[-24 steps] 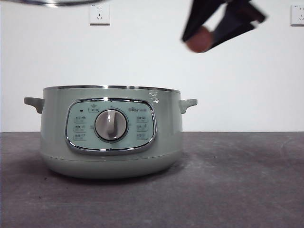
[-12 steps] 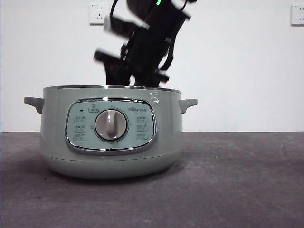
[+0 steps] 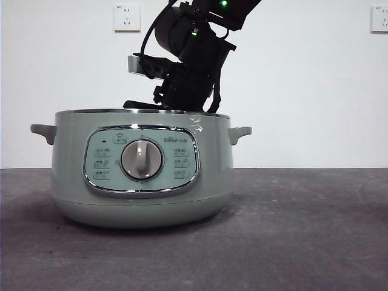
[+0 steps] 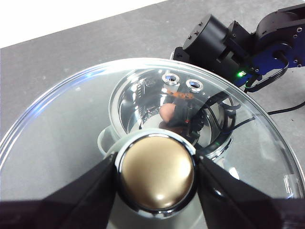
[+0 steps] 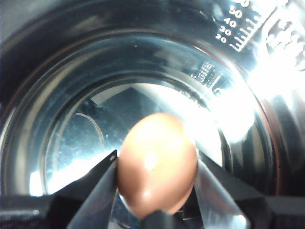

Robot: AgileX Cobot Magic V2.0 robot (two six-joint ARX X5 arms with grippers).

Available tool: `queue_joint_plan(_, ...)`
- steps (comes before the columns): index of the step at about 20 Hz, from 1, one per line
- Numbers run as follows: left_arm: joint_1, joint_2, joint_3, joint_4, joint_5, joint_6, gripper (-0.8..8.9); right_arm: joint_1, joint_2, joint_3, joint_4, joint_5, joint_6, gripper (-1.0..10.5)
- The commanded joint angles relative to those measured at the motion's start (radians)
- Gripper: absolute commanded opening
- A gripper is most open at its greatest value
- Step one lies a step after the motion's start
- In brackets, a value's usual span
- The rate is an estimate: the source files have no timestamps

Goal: Pick up the egg,open the lid,put the egg in the pot,close the lid

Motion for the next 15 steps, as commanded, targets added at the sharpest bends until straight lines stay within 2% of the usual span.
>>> queue_joint_plan(1, 0.002, -0.010, 0.018, 0.042, 0.002, -0.010, -0.09, 0.005, 0.029, -0.006, -0.040, -0.014, 0.012, 2.1)
queue_joint_plan(2, 0.002, -0.010, 0.018, 0.042, 0.002, -0.010, -0.08, 0.005, 0.029, -0.006, -0.049, -0.014, 0.012, 3.3)
queue_joint_plan(3, 0.002, -0.010, 0.018, 0.042, 0.003, -0.010, -0.08, 0.005, 0.028, -0.006, -0.048, -0.013, 0.012, 3.9)
queue_joint_plan(8, 0.002, 0.000, 0.018, 0.043, 0.003, -0.009, -0.09, 0.005, -0.067, 0.001, -0.037, -0.005, 0.016, 3.9)
queue_joint_plan(9, 0.002, 0.007, 0.018, 0.044, 0.003, -0.008, -0.08, 0.005, -0.118, 0.001, -0.039, 0.027, 0.017, 3.9)
queue_joint_plan(13, 0.002, 0.074, 0.018, 0.107, 0.014, 0.001, -0.09, -0.010, -0.414, 0.001, -0.126, 0.256, 0.036, 3.9)
queue_joint_plan(15, 0.001, 0.148, 0.018, 0.157, 0.020, 0.026, -0.09, -0.025, -0.588, 0.001, -0.172, 0.306, 0.064, 3.9)
